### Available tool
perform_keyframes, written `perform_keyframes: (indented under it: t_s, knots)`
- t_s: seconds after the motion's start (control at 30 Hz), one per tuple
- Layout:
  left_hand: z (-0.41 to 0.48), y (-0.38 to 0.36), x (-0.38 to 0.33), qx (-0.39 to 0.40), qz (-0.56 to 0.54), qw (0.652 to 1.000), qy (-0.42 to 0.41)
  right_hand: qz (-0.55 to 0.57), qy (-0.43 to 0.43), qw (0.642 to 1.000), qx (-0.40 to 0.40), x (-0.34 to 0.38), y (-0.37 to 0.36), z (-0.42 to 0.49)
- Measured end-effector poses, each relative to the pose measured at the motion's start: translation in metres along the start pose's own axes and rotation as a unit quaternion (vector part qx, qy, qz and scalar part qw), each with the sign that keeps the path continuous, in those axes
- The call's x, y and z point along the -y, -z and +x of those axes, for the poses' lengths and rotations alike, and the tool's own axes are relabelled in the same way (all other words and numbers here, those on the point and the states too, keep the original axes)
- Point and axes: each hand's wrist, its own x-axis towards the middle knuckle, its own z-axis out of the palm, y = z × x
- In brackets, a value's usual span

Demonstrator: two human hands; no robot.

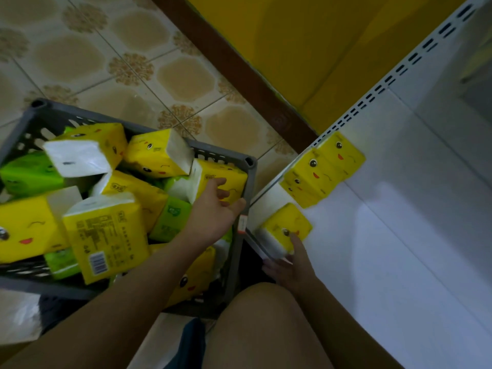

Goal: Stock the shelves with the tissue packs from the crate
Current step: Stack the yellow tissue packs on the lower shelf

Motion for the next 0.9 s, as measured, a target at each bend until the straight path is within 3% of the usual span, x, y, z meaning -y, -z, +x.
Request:
perform_keyframes:
  t_s: [0.07,0.1,0.13,0.2,0.27,0.33,0.37,0.4,0.43,0.5,0.7,0.77,0.9]
  knots:
    - [-0.003,0.001,0.002,-0.002,0.01,1.0,-0.004,-0.176,-0.033,0.984,0.024,0.006,-0.009,-0.01]
    - [-0.005,0.001,0.003,-0.006,0.012,1.0,-0.008,-0.26,0.013,0.965,0.013,0.008,-0.013,-0.014]
    - [-0.006,0.001,0.004,-0.011,0.014,1.0,-0.011,-0.366,0.115,0.923,-0.028,0.008,-0.01,-0.011]
    - [-0.007,0.0,0.006,-0.019,0.017,1.0,-0.015,-0.546,0.333,0.761,-0.11,0.014,0.0,-0.006]
    - [-0.007,-0.001,0.006,-0.024,0.023,0.999,-0.018,-0.632,0.457,0.617,-0.104,0.02,0.006,0.003]
    - [-0.006,-0.002,0.008,-0.028,0.022,0.999,-0.018,-0.719,0.502,0.478,-0.055,0.022,0.008,0.02]
    - [-0.005,-0.002,0.009,-0.03,0.02,0.999,-0.018,-0.757,0.498,0.422,-0.034,0.021,0.006,0.027]
    - [-0.004,-0.003,0.01,-0.029,0.019,0.999,-0.018,-0.785,0.481,0.391,-0.009,0.02,0.001,0.031]
    - [-0.004,-0.003,0.011,-0.028,0.019,0.999,-0.019,-0.8,0.462,0.382,0.014,0.018,-0.004,0.034]
    - [-0.002,-0.002,0.011,-0.025,0.017,0.999,-0.02,-0.801,0.443,0.402,0.024,0.016,-0.016,0.037]
    - [0.003,0.006,0.013,-0.039,0.016,0.999,-0.03,-0.735,0.427,0.51,-0.132,0.035,-0.033,0.047]
    - [0.002,0.007,0.015,-0.047,0.01,0.998,-0.035,-0.728,0.42,0.516,-0.168,0.047,-0.032,0.051]
    - [0.001,0.008,0.021,-0.05,0.018,0.998,-0.036,-0.742,0.418,0.482,-0.205,0.066,-0.031,0.054]
